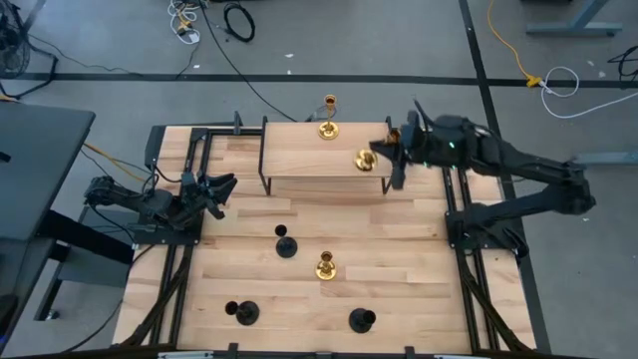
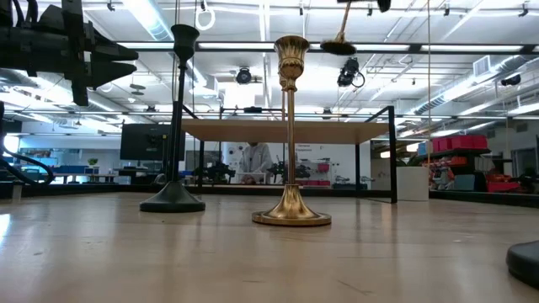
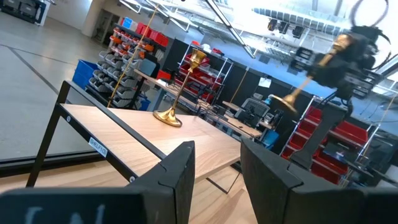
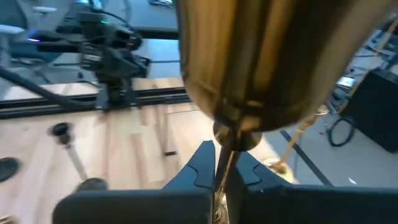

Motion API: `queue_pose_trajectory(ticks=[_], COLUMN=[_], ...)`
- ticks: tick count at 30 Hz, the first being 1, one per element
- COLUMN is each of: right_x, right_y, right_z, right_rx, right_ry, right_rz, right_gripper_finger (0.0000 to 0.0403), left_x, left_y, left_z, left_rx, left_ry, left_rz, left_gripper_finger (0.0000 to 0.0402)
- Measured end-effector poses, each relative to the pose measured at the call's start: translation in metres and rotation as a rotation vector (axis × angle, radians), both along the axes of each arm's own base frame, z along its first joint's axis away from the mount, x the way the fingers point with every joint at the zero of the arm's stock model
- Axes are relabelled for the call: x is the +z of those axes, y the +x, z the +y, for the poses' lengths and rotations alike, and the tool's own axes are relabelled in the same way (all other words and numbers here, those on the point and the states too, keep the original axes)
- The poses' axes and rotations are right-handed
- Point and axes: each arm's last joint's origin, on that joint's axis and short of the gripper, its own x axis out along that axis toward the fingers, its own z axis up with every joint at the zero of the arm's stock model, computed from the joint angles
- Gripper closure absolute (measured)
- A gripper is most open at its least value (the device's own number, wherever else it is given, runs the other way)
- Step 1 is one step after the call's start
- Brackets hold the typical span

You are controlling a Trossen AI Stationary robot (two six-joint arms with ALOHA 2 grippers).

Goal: Pick & Place candle stick holders
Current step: Put the right gold candle holder on the shelf

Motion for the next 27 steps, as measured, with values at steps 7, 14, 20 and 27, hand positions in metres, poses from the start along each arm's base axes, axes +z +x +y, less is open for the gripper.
queue_pose_trajectory(ticks=[7, 14, 20, 27], right_x=[-0.001, -0.018, -0.031, -0.042], right_y=[0.018, 0.02, 0.02, 0.015], right_z=[-0.054, -0.1, -0.127, -0.155], right_rx=[-0.039, -0.126, -0.169, -0.217], right_ry=[0.016, 0.091, 0.134, 0.187], right_rz=[0.062, 0.131, 0.153, 0.148], right_gripper_finger=[0.0398, 0.0398, 0.0398, 0.0398], left_x=[0.0, 0.0, 0.0, 0.0], left_y=[0.0, 0.0, 0.0, 0.0], left_z=[0.0, 0.0, 0.0, 0.0], left_rx=[0.0, 0.0, 0.0, 0.0], left_ry=[-0.001, -0.001, -0.001, -0.001], left_rz=[-0.004, -0.003, -0.003, -0.003], left_gripper_finger=[0.0271, 0.0271, 0.0271, 0.0271])
